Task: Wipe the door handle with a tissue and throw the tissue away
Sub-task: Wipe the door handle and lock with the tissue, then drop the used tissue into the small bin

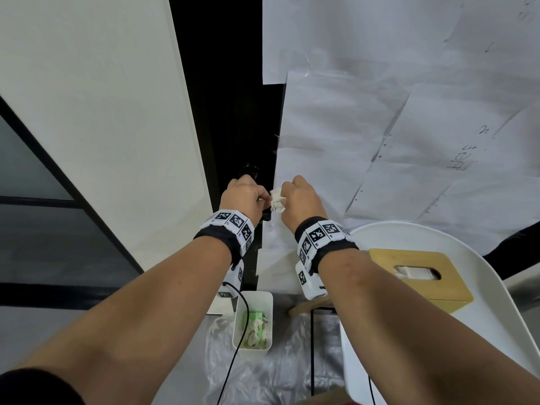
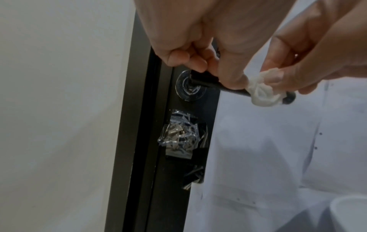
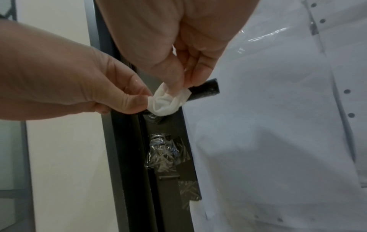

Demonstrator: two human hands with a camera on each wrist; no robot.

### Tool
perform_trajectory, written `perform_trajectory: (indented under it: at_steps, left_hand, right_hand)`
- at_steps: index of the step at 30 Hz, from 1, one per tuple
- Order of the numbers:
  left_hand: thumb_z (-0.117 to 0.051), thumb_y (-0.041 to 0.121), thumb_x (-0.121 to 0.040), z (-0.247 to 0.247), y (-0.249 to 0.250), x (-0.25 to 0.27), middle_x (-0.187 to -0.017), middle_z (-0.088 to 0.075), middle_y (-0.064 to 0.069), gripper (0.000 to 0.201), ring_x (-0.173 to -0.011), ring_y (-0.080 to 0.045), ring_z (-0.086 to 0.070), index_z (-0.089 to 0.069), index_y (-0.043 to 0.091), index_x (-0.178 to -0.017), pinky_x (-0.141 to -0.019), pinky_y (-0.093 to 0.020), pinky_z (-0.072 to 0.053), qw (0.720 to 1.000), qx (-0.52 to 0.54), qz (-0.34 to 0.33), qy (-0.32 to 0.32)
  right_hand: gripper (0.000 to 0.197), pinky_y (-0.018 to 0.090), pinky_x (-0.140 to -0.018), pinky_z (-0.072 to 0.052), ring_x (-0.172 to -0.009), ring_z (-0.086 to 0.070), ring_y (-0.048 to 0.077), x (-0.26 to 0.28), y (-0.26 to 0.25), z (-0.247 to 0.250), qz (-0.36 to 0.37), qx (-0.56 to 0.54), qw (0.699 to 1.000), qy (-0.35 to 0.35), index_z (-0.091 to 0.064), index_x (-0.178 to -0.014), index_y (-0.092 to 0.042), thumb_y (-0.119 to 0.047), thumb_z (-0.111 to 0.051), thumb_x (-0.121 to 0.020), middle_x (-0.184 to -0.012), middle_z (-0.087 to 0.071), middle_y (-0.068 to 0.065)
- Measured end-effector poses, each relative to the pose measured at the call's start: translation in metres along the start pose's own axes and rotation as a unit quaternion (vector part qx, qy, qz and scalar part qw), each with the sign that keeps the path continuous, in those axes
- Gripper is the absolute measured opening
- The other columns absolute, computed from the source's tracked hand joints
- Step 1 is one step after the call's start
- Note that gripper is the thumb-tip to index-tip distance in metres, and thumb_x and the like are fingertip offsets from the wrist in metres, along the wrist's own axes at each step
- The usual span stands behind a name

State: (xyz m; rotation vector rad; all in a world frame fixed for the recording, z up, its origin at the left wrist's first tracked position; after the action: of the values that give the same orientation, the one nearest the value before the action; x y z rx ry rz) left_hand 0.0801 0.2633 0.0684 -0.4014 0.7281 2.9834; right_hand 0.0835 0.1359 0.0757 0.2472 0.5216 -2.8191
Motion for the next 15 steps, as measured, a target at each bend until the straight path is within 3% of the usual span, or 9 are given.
perform_trajectory:
  at_steps: [4, 7, 15]
  left_hand:
    - [-0.064, 0.028, -0.089, -0.015, -0.006, 0.017, -0.104, -0.057, 0.001, 0.012, -0.103, -0.018, -0.051, -0.074, 0.024, -0.094, -0.086, -0.031, -0.046, 0.999, 0.012, 0.035, -0.014]
    - [-0.066, 0.025, -0.088, -0.028, -0.013, 0.030, -0.101, -0.060, 0.000, 0.010, -0.091, -0.018, -0.059, -0.074, 0.021, -0.094, -0.078, -0.027, -0.047, 0.995, 0.057, 0.071, -0.030]
    - [-0.066, 0.019, -0.088, -0.071, -0.039, 0.064, -0.089, -0.069, 0.003, 0.009, -0.080, -0.013, -0.064, -0.071, 0.021, -0.095, -0.072, -0.019, -0.046, 0.979, 0.126, 0.142, -0.076]
  right_hand:
    - [0.012, 0.033, -0.066, -0.040, -0.090, -0.053, 0.028, 0.015, 0.010, -0.017, -0.003, -0.013, 1.000, -0.027, -0.055, -0.100, -0.008, -0.005, -0.050, -0.089, -0.106, -0.050, 0.009]
    - [0.011, 0.035, -0.073, -0.045, -0.091, -0.056, 0.029, 0.026, 0.018, -0.037, -0.019, -0.046, 0.997, -0.062, -0.053, -0.103, -0.009, -0.010, -0.047, -0.094, -0.108, -0.053, 0.010]
    - [0.024, 0.036, -0.078, -0.046, -0.094, -0.055, 0.032, 0.056, 0.024, -0.088, -0.062, -0.108, 0.988, -0.087, -0.051, -0.108, -0.006, 0.003, -0.050, -0.085, -0.111, -0.051, 0.014]
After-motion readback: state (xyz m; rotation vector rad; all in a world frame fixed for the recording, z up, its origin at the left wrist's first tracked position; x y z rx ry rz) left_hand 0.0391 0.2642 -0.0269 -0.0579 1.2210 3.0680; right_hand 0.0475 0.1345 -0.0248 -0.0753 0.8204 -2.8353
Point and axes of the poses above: each hand's wrist, its own x-axis away from the middle knuckle, its own z-axis out of the back of the hand, y = z × x, the point moved 5 cm from there along -x, towards the middle knuckle
